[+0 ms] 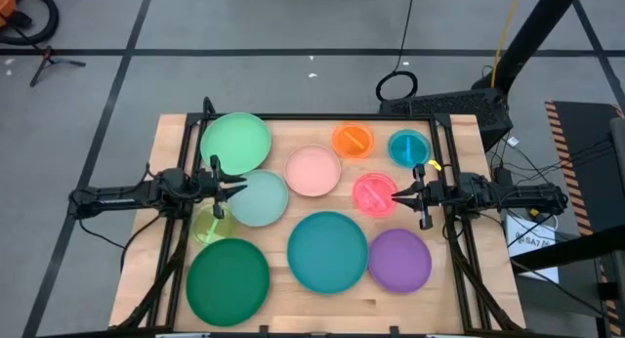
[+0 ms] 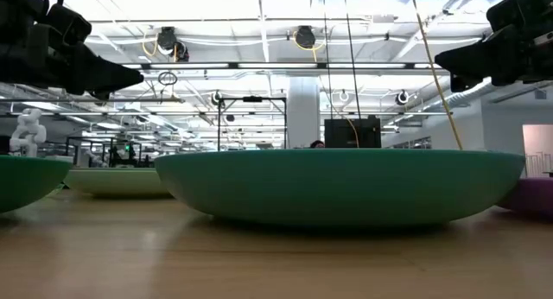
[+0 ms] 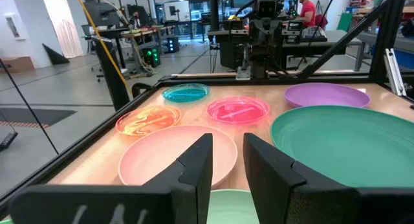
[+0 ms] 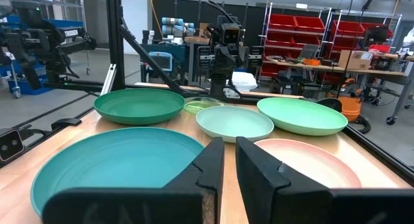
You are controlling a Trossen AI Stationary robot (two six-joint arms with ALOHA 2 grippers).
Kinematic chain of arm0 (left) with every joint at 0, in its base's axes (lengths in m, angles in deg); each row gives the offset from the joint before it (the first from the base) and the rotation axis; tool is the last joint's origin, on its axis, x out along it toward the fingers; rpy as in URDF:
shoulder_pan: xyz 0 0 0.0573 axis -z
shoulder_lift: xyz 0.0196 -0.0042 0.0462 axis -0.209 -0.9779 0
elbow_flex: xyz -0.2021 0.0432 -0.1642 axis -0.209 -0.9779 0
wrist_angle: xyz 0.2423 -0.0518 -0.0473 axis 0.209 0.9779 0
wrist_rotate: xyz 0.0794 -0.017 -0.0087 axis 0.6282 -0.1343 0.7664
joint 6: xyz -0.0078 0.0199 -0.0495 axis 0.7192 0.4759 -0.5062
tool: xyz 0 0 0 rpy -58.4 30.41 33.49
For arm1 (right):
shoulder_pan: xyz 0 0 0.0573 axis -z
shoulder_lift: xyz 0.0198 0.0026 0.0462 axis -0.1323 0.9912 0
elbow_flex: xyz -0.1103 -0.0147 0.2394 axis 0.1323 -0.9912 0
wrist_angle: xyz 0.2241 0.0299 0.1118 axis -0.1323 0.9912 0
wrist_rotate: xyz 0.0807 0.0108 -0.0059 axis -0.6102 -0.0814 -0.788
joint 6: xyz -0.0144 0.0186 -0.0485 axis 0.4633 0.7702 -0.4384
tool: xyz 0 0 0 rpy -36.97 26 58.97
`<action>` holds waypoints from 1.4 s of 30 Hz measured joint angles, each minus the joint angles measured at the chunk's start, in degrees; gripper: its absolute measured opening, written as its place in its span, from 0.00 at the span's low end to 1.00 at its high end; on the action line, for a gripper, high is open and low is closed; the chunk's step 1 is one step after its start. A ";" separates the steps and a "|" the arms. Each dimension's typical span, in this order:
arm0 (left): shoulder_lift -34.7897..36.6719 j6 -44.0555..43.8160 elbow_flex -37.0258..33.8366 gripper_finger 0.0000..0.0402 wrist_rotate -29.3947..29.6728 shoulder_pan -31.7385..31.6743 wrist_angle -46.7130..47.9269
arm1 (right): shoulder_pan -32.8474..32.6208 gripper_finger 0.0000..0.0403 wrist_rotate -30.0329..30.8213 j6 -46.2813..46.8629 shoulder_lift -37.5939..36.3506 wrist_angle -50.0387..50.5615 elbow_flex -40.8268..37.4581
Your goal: Stack plastic plates
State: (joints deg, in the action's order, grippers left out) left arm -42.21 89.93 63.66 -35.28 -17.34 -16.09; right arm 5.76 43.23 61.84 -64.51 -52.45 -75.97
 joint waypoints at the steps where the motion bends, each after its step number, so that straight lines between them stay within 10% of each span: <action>1: 0.00 0.00 -0.02 0.24 0.00 0.00 0.00 | -0.01 0.08 0.00 0.00 0.00 0.00 0.00; 8: 0.00 -0.01 0.00 0.24 0.00 0.00 0.00 | -0.01 0.08 -0.07 1.36 -0.01 0.00 -0.01; 17: 0.01 -0.01 -0.02 0.24 0.00 0.00 -0.01 | 0.00 0.08 14.66 30.60 0.00 -2.00 -0.02; 42: -0.01 -15.95 -0.09 0.24 10.45 0.31 -18.83 | 0.00 0.08 20.66 26.73 13.63 -17.80 1.46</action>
State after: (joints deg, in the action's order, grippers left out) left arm -42.22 73.98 63.57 -24.83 -17.04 -34.92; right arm 5.76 63.89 88.57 -50.88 -70.25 -74.51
